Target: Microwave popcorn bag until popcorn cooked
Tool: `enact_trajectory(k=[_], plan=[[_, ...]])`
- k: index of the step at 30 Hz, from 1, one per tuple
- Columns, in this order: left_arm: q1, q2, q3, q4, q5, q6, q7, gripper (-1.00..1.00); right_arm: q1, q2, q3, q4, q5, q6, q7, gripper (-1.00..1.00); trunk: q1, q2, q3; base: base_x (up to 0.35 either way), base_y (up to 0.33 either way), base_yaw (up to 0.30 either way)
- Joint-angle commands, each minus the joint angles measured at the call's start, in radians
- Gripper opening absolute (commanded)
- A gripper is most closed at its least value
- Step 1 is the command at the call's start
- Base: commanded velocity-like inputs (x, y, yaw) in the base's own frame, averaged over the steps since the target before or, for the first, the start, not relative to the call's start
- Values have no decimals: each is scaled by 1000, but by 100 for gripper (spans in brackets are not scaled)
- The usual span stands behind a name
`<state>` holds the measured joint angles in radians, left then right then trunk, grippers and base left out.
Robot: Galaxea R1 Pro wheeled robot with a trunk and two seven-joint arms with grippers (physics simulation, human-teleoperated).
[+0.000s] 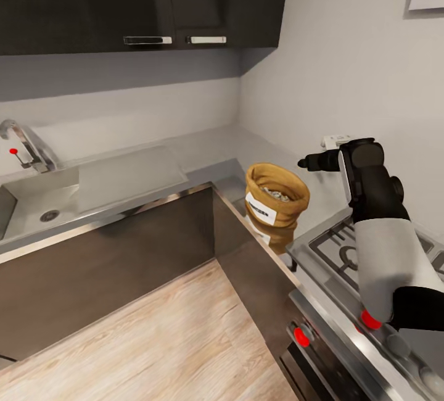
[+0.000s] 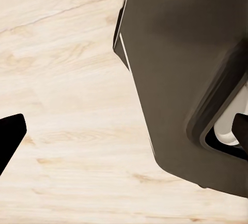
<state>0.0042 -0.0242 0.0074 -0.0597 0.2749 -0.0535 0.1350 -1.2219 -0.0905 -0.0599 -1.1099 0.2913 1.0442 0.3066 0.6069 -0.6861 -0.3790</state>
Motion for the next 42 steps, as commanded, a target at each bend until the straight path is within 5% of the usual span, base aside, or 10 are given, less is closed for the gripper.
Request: enact_trajectory(k=[1, 12, 21, 42], plan=[[0, 0, 0, -2, 4, -2, 3, 100, -1, 0, -1, -1, 10, 3, 10, 100, 0, -1, -1, 16, -12, 0], [0, 0, 0, -2, 5, -2, 3, 100, 83, -3, 7, -10, 4, 3, 23, 100, 0, -1, -1, 2, -1, 0], [0, -1, 0, -2, 5, -2, 4, 100, 87, -42, 7, -13, 10, 3, 63, 100, 0, -1, -1, 0, -14, 0], [0, 0, 0, -2, 6, -2, 4, 100, 87, -44, 8, -4, 14, 3, 56, 100, 0, -1, -1, 0, -75, 127]])
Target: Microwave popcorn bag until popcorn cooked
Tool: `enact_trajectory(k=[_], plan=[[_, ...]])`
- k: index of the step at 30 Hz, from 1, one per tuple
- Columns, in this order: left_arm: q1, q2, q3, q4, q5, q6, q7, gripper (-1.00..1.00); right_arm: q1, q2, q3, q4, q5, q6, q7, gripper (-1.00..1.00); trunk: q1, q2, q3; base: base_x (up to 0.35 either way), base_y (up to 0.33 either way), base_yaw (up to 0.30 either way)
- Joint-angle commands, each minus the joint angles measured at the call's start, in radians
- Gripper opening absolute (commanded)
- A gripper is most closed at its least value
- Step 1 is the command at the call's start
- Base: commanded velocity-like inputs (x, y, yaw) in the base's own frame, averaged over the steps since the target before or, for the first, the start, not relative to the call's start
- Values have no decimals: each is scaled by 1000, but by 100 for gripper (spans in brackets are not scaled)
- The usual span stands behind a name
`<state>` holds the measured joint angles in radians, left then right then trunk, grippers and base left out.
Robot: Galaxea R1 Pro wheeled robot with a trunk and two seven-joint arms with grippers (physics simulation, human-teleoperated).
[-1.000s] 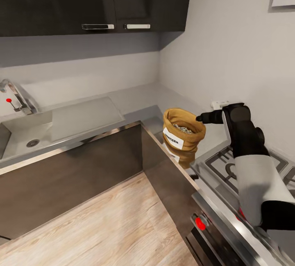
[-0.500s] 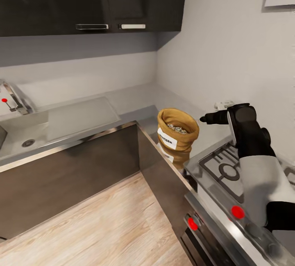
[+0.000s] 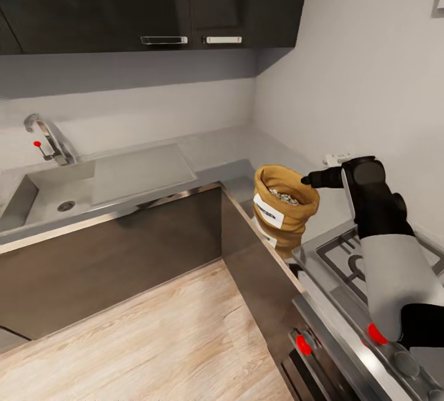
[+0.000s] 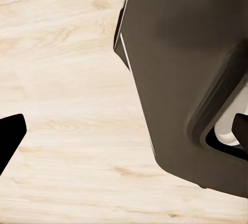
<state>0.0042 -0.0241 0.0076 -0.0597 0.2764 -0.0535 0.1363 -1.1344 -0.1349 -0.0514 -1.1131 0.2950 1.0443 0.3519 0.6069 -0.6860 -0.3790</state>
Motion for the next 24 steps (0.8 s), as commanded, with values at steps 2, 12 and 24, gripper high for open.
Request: enact_trajectory(k=[2, 12, 24], plan=[[0, 0, 1, -2, 4, -2, 3, 100, 5, 0, -2, 3, 11, 3, 9, 100, 0, -1, -1, 0, 0, 8], [0, 0, 0, -2, 4, -2, 3, 100, 27, -67, -1, 4, 2, 3, 57, 100, 0, -1, -1, 0, 0, 1], [0, 0, 1, -2, 4, -2, 3, 100, 28, -63, 57, -8, 2, 3, 88, 100, 0, -1, -1, 0, 0, 0]])
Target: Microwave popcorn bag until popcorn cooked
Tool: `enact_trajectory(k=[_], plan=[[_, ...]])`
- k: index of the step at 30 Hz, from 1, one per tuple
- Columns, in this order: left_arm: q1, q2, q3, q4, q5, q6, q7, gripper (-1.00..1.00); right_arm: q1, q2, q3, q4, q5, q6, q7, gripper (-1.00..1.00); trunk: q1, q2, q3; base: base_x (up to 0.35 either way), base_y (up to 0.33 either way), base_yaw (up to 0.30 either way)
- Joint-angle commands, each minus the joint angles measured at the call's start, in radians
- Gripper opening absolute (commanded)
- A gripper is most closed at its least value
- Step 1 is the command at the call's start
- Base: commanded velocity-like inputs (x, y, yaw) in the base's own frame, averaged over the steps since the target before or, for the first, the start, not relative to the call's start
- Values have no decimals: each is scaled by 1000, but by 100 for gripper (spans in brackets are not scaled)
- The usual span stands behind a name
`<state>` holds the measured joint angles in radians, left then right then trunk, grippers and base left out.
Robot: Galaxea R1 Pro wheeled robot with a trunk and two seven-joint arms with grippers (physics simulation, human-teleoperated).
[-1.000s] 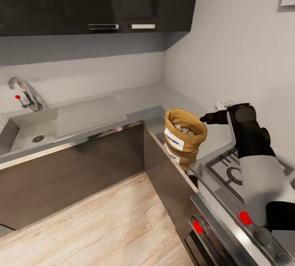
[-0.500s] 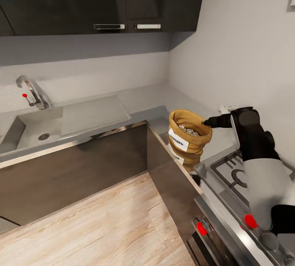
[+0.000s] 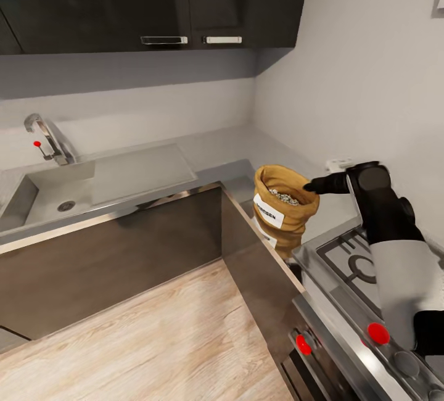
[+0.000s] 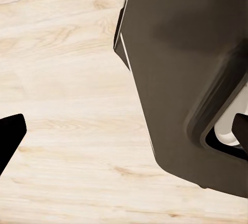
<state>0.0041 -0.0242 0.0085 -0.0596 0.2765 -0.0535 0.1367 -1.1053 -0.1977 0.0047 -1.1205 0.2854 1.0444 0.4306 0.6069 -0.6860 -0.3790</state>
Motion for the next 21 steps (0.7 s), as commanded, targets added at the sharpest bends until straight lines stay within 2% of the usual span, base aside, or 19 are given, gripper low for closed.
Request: enact_trajectory(k=[1, 7, 21], plan=[[0, 0, 0, -2, 4, -2, 3, 100, -1, 0, 6, -1, 11, 3, 12, 100, 0, -1, -1, 7, 0, 0], [0, 0, -1, -2, 4, -2, 2, 100, -1, 0, 15, 7, 10, 3, 17, 100, 0, -1, -1, 163, 0, 0], [0, 1, 1, -3, 4, -2, 1, 100, -9, -2, 13, 13, 12, 1, 30, 100, 0, -1, -1, 9, 0, 0]])
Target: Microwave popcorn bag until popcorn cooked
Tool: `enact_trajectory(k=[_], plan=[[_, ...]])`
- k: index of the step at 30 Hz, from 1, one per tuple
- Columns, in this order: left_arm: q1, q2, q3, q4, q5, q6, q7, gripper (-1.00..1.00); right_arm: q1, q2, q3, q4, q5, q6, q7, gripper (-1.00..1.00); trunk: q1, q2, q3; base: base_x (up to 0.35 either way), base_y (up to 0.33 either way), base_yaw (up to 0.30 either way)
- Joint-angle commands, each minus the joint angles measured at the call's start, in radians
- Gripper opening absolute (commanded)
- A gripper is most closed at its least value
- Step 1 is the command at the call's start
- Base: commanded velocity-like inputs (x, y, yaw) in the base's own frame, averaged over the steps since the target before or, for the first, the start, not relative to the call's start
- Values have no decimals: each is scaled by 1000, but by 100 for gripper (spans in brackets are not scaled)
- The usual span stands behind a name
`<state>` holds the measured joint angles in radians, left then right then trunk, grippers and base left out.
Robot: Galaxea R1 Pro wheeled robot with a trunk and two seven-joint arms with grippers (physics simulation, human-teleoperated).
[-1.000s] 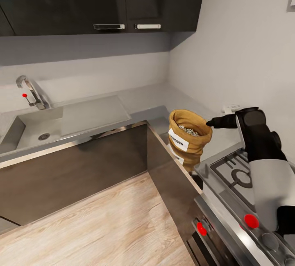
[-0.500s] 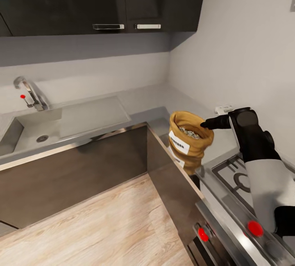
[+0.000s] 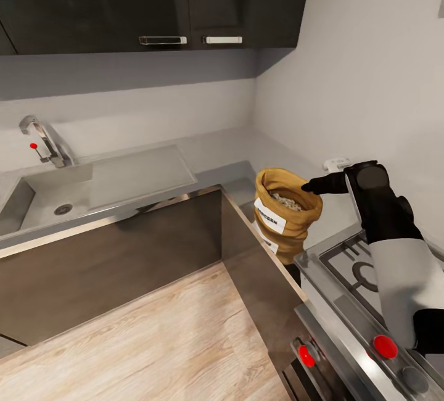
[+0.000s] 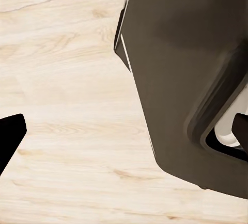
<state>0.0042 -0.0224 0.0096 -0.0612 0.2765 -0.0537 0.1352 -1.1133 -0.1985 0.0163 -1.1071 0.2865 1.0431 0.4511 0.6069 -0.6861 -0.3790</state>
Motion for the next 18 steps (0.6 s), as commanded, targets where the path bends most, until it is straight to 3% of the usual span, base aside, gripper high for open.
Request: enact_trajectory(k=[1, 9, 18], plan=[[0, 0, 0, -2, 4, -2, 3, 100, -1, -1, 0, -2, 9, 2, 11, 100, 0, -1, -1, 0, 0, 0], [0, -1, 0, -3, 4, -2, 3, 100, 0, -1, -43, -45, 6, -10, 13, 100, 0, -1, -1, 0, 0, 0], [0, -1, 0, -3, 4, -2, 3, 100, 23, 11, -65, -57, 0, -50, 3, 100, 0, -1, -1, 0, 0, 0]])
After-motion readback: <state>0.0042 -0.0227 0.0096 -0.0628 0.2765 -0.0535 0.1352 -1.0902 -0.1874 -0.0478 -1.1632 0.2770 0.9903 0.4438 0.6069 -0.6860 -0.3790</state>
